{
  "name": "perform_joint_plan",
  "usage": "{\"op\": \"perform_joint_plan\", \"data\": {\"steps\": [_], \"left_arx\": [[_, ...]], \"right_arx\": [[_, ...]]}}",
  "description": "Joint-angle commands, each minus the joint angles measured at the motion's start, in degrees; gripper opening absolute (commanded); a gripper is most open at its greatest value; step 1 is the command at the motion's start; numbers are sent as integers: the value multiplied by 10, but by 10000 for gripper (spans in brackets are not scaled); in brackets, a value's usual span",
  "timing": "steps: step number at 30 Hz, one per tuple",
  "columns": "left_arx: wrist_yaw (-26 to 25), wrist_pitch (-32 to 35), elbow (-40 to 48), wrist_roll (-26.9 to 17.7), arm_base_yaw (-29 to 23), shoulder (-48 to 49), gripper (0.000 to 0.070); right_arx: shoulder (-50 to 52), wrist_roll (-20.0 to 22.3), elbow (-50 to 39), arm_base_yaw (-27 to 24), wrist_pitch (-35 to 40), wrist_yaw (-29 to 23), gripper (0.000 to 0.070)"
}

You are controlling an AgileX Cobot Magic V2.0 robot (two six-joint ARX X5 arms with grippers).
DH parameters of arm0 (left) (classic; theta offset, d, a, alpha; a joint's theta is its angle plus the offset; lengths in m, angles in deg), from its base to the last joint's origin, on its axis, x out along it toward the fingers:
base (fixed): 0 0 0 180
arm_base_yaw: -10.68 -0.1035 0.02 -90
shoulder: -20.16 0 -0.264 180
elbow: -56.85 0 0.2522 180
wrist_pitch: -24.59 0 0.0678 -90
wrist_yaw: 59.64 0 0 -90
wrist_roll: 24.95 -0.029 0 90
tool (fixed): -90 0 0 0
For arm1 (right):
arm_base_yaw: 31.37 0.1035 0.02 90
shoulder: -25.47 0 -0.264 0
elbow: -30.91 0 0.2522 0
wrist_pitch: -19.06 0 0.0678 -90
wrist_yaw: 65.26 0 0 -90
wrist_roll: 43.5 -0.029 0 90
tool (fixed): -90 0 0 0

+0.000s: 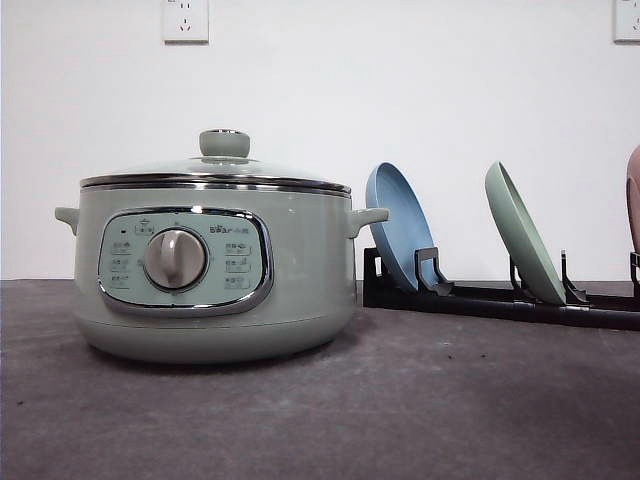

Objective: Transfer potato from steamer to green plate

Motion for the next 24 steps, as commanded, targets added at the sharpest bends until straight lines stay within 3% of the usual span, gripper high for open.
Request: {"op": "perform_joint_plan", "data": {"steps": [1,11,16,24], "left_arx": [[-5,-4,-8,31,4,-1,11],[-2,-4,-141,91,12,-67,11],[-6,-23,-242,103,23,-154,11],[-63,-88,-422,85,77,-307,11]], "right_arx": [[-1,-52,16,3,4,1,4],[-45,-132,150,8,-27,1,4],[-117,-129,266,8,-91,48,4],[-255,-91,440,8,-167,125,4]]}}
